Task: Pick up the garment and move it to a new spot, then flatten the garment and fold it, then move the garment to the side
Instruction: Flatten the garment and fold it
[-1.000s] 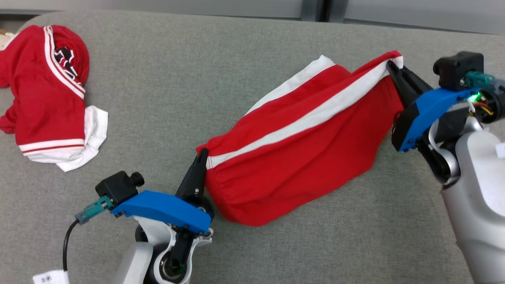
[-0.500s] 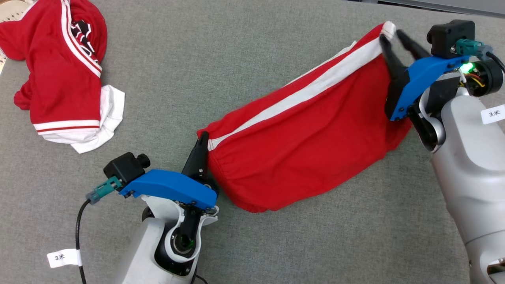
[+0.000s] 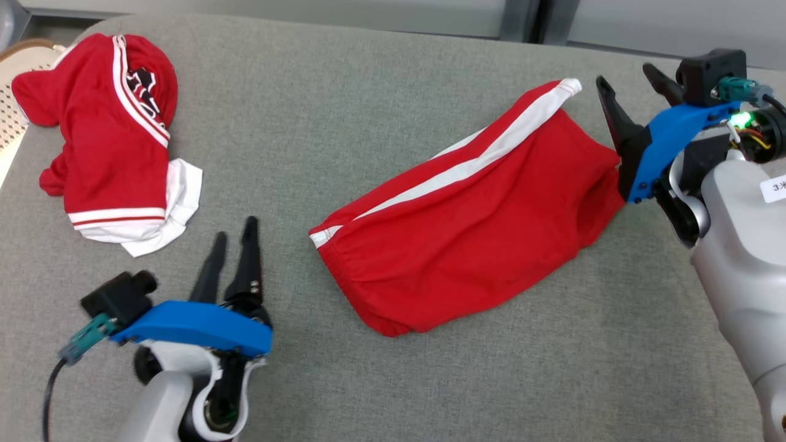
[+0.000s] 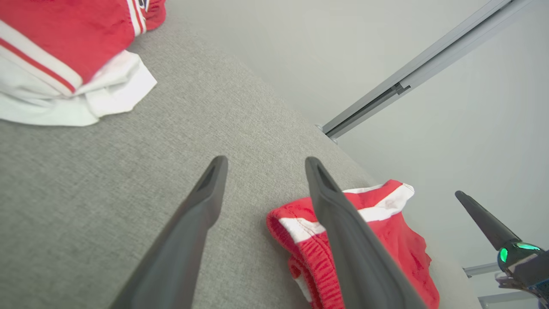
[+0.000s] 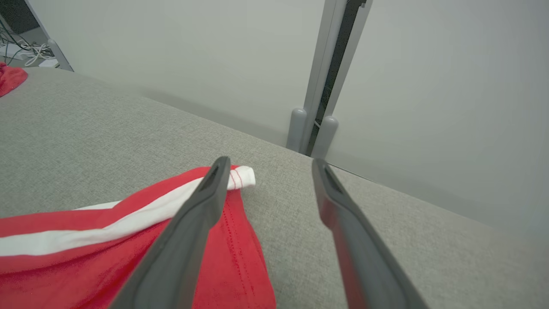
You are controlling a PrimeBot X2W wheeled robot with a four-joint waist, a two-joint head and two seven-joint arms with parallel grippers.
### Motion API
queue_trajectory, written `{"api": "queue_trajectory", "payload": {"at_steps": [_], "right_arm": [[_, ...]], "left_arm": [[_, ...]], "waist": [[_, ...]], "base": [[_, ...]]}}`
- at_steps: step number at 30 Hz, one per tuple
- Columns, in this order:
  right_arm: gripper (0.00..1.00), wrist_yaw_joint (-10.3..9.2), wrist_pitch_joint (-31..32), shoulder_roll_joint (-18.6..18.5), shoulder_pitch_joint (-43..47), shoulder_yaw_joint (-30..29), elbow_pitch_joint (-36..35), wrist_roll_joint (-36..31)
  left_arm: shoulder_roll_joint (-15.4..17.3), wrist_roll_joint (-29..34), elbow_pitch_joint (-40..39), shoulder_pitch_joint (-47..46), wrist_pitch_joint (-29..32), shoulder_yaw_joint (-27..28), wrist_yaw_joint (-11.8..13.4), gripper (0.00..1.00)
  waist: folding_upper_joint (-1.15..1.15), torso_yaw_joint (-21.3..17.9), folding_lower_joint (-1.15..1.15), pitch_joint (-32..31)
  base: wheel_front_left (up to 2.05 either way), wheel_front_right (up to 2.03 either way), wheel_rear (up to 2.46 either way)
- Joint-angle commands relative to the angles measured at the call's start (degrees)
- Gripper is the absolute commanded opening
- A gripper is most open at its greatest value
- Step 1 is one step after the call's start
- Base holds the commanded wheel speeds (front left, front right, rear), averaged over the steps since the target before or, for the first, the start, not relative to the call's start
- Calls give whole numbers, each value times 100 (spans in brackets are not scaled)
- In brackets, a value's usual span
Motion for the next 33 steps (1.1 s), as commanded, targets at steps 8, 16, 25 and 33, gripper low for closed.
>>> {"api": "queue_trajectory", "payload": {"at_steps": [8, 16, 25, 33], "right_arm": [[100, 1, 801, -376, 419, 559, 119, 603], [100, 1, 1270, -510, 571, 847, 173, 1037], [18, 0, 1543, -441, 632, 1148, 301, 1300], [0, 0, 762, -439, 660, 869, 372, 1483]], "left_arm": [[503, 502, -208, 393, -509, 271, 317, 100], [467, 571, -252, 431, -642, 303, 413, 100], [366, 525, -164, 436, -720, 295, 357, 100], [245, 598, -77, 332, -800, 212, 218, 100]], "waist": [[0, -19, 0, -153], [0, 188, 0, -1], [0, 311, 0, 21], [0, 156, 0, -94]], "base": [[0, 0, 0], [0, 0, 0], [0, 0, 0], [0, 0, 0]]}}
